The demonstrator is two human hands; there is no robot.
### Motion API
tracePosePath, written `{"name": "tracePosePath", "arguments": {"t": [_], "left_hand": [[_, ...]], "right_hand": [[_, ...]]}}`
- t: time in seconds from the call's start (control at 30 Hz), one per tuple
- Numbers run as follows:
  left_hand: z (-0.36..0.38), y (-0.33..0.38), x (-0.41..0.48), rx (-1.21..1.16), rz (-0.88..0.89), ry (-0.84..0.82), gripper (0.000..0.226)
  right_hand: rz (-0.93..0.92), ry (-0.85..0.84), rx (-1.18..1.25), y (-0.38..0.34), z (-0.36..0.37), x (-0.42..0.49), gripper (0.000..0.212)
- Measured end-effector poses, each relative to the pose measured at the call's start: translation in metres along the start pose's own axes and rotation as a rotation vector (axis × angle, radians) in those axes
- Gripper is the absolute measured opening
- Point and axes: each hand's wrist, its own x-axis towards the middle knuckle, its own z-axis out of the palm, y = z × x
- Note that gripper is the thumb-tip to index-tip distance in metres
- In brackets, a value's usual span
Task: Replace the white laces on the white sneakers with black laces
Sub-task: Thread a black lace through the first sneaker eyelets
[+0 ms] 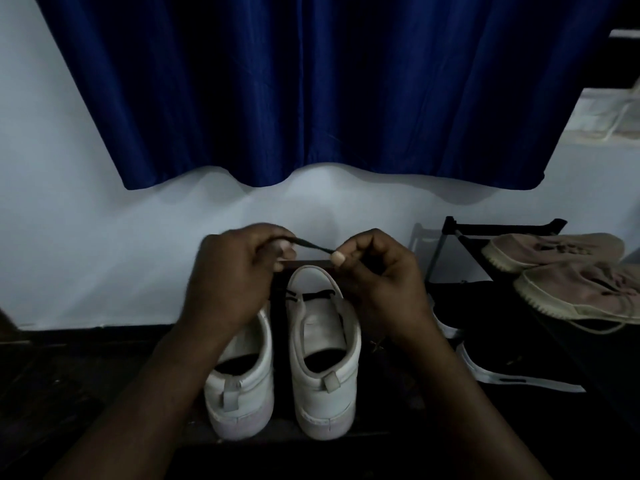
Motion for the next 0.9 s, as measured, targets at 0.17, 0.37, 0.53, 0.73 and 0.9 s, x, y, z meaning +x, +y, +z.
{"name": "tracePosePath", "arguments": {"t": [0.17,0.37,0.53,0.73,0.9], "left_hand": [[-0.015,-0.005,0.008,-0.328,-0.324,0.287,0.023],[-0.016,-0.009,0.008,-0.201,-0.303,0.253,0.036],[-0.004,0.003,-0.005,0.124,0.028,-0.063,0.073],[0.02,0.015,-0.014,0.173,0.166,-0.145,0.038],[0.023,0.013,-0.011,0.088,0.004,-0.177,0.02]], "right_hand": [[0.005,0.055,0.076,-0.004,-0.014,0.005,0.014],[0.083,0.124,0.118,-0.002,-0.01,0.005,0.007],[0.105,0.095,-0.009,0.007,0.002,0.004,0.005],[0.106,-0.039,-0.076,0.013,0.003,0.003,0.012],[0.11,0.028,-0.049,0.012,0.002,0.003,0.014]]}}
